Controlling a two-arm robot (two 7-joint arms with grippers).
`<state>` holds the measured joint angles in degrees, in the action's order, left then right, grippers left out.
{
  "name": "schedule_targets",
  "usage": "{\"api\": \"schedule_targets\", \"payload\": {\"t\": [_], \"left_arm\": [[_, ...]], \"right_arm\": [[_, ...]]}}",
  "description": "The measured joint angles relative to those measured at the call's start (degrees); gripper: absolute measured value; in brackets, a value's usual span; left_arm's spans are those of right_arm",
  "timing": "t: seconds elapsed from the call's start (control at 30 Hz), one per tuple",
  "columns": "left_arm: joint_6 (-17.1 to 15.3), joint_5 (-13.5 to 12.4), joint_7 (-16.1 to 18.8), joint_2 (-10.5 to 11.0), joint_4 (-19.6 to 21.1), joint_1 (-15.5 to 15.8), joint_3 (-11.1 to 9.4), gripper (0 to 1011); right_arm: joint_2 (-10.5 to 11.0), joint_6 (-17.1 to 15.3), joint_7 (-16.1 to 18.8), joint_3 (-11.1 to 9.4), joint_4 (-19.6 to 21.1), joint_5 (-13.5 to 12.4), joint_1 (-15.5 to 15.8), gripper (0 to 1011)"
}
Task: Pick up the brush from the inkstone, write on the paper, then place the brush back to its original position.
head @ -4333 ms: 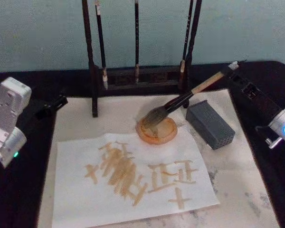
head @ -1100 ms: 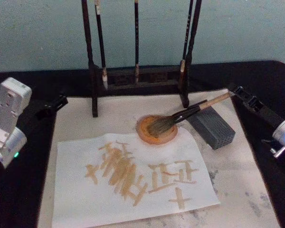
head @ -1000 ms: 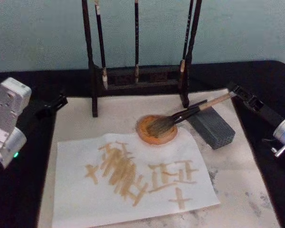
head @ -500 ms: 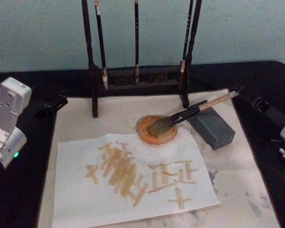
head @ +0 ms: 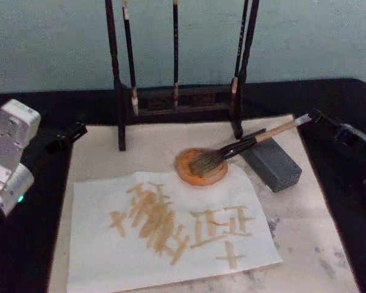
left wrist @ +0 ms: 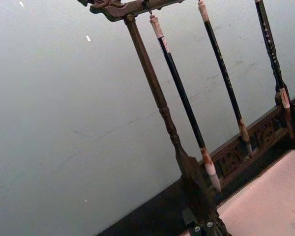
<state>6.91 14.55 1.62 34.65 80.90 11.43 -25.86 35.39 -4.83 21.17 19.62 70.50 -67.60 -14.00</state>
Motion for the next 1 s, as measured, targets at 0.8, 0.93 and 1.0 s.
{"api": "schedule_targets", "payload": {"t": [0.8,0.93,1.0], "left_arm": [[0.0,0.0,0.0,0.0,0.0,0.0,0.0,1002],[0.0,0.0,0.0,0.0,0.0,0.0,0.0,1000],[0.0,0.0,0.0,0.0,0.0,0.0,0.0,1000]], "right_arm": [[7.45,19.26,-17.04,0.94,25.35,36.45,12.91,1008],[7.61,19.57,-17.01,1.45,26.71,38.68,13.61,1008],[7.46,19.61,-17.06,1.97,27.31,40.49,13.96,1008]]}}
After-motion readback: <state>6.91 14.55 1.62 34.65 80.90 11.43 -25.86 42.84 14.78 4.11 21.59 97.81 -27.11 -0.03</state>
